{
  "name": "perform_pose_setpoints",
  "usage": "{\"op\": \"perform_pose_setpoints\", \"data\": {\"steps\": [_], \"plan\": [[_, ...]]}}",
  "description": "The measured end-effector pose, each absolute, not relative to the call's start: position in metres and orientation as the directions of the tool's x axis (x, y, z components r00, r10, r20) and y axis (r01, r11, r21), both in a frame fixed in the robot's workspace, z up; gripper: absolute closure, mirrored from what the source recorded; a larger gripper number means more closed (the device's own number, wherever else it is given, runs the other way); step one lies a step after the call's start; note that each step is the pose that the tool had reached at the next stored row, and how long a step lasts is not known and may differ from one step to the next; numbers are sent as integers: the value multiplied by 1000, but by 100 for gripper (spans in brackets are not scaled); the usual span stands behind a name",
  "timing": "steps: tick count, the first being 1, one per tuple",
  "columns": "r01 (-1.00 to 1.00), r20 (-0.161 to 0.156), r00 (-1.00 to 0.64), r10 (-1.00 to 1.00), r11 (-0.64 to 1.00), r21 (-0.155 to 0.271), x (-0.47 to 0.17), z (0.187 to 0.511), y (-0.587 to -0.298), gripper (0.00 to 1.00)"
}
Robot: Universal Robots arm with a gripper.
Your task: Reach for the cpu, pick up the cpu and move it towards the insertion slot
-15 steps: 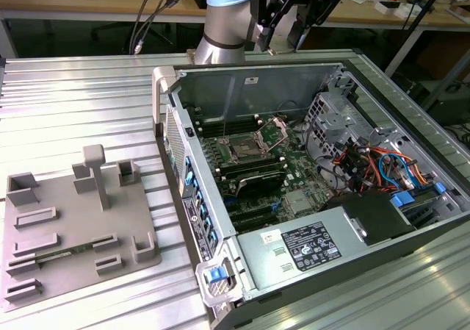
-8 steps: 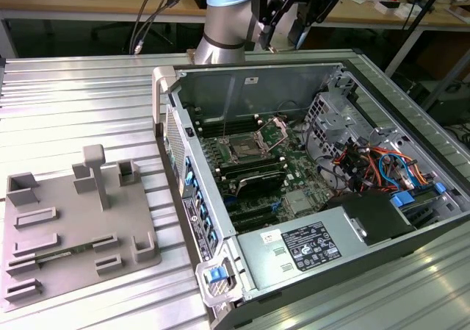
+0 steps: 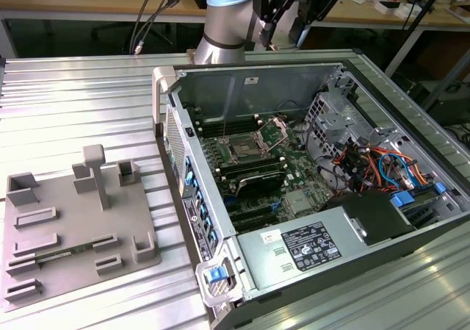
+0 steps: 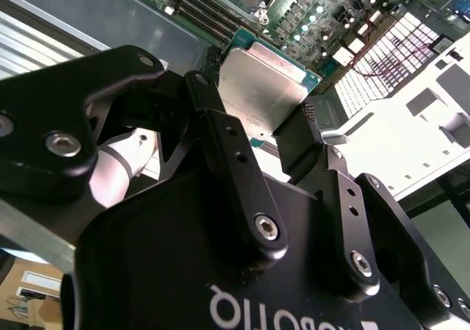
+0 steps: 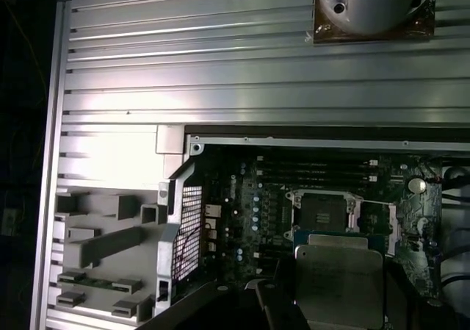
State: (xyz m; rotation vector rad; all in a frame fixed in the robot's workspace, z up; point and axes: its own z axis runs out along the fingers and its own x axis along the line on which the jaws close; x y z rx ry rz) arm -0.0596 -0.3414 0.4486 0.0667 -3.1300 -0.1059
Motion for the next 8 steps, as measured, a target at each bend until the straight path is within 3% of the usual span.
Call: {"op": "perform_pose_setpoints", "data": {"steps": [8], "plan": [[-42, 8, -999, -43, 997, 68, -56, 449, -339, 45]]}}
